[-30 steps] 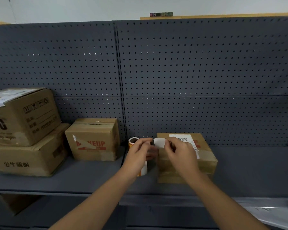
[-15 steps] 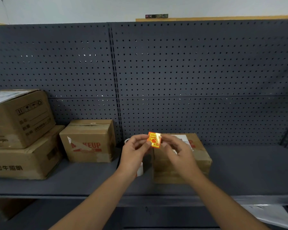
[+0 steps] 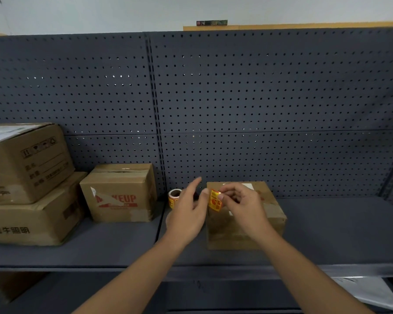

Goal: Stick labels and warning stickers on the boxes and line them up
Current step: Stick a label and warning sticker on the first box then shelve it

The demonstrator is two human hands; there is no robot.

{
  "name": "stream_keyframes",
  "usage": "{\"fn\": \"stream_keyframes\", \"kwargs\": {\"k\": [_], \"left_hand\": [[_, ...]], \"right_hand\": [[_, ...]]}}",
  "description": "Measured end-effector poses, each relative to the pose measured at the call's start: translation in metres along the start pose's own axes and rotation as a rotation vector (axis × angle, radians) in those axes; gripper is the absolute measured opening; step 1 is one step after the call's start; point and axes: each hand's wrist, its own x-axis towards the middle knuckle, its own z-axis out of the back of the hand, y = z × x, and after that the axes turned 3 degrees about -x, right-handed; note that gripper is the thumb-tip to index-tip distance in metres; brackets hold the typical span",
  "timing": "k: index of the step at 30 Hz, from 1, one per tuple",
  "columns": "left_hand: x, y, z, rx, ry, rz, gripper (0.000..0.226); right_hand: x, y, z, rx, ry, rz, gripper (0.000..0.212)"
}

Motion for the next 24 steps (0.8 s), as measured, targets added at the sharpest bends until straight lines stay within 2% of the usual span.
{"fn": "stream_keyframes", "kwargs": {"k": [2, 6, 9, 13, 17, 21, 24], "left_hand": [[0.001, -0.005, -0.003, 0.009, 0.002, -0.046, 0.053], [0.006, -0.013, 0.0, 0.114, -0.014, -0.23, 0.027], [0.012, -0.02, 0.002, 0.169, 0.059, -0.255, 0.021], [0.013, -0.026, -0.005, 0.071, 0.07, -0.162, 0.013], [0.012, -0.032, -0.014, -0.182, 0.031, -0.01, 0.006], [0.01, -0.036, -0.019, -0.402, 0.026, 0.129, 0.007], [0.009, -0.038, -0.022, -0.51, 0.028, 0.224, 0.013]], "right_hand": [[0.0, 0.002, 0.001, -0.012, 0.003, 0.003, 0.016], [0.004, 0.008, 0.015, -0.078, 0.09, 0.033, 0.016], [0.007, 0.012, 0.026, -0.098, 0.108, 0.036, 0.029], [0.009, 0.016, 0.033, -0.074, 0.023, -0.006, 0.042], [0.006, 0.006, 0.039, -0.089, -0.121, -0.054, 0.038], [-0.002, 0.003, 0.041, 0.132, -0.018, -0.269, 0.03], [-0.005, 0.0, 0.04, 0.294, 0.046, -0.348, 0.022]]}}
